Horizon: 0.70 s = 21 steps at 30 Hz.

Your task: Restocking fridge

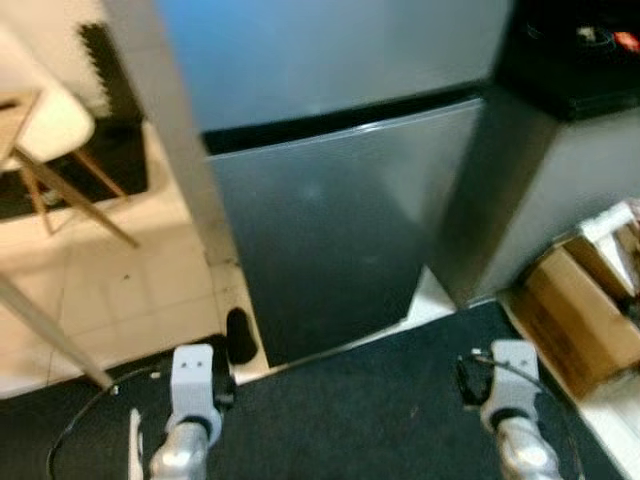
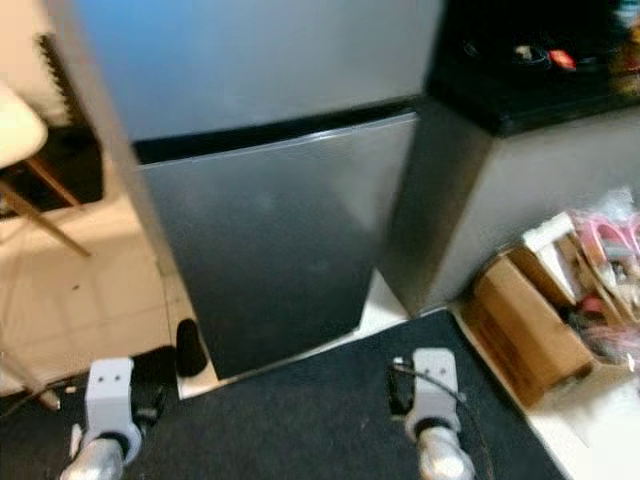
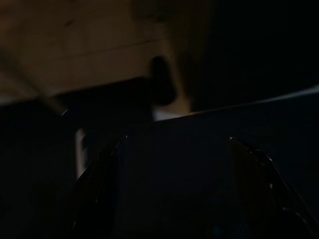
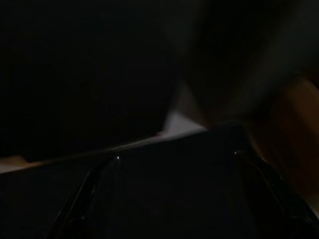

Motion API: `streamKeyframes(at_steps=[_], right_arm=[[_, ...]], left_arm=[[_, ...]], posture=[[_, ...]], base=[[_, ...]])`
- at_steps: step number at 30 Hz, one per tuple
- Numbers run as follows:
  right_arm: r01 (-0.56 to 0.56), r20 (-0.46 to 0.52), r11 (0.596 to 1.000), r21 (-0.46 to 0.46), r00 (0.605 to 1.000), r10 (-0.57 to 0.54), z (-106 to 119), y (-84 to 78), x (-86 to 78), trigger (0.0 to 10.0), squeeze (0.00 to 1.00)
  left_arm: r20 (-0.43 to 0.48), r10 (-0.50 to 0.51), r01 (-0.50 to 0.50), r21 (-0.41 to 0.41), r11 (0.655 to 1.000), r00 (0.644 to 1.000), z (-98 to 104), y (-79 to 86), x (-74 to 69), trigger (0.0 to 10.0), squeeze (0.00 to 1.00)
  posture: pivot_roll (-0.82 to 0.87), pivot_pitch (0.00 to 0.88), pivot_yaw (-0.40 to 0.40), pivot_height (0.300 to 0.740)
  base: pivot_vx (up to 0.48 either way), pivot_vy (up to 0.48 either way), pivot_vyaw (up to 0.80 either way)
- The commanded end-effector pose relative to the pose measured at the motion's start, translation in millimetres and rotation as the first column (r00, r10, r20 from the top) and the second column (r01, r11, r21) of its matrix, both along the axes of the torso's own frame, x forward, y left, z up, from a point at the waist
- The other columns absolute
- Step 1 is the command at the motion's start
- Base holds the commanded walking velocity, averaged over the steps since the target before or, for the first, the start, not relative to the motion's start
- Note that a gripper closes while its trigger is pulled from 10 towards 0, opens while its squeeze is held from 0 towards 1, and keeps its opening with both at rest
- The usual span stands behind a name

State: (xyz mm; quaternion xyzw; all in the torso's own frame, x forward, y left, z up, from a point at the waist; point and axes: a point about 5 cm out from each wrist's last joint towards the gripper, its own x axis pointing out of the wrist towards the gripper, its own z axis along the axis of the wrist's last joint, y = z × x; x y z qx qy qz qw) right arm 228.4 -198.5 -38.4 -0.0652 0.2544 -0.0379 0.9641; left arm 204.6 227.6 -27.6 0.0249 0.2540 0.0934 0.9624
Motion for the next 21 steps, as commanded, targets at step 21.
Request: streamKeyframes(at_steps=[21], right_arm=[[0.005, -0.013, 1.000, -0.011, 1.000, -0.005, -1.8, -3.8, -2.8, 10.0, 0.00]], left_arm=[[-0.019, -0.014, 0.014, 0.000, 1.000, 1.000, -2.6, -3.0, -1.5, 10.0, 0.00]], posture=[[0.03, 0.041, -0.033, 0.740]], base=[[0.000, 0.000, 0.80]])
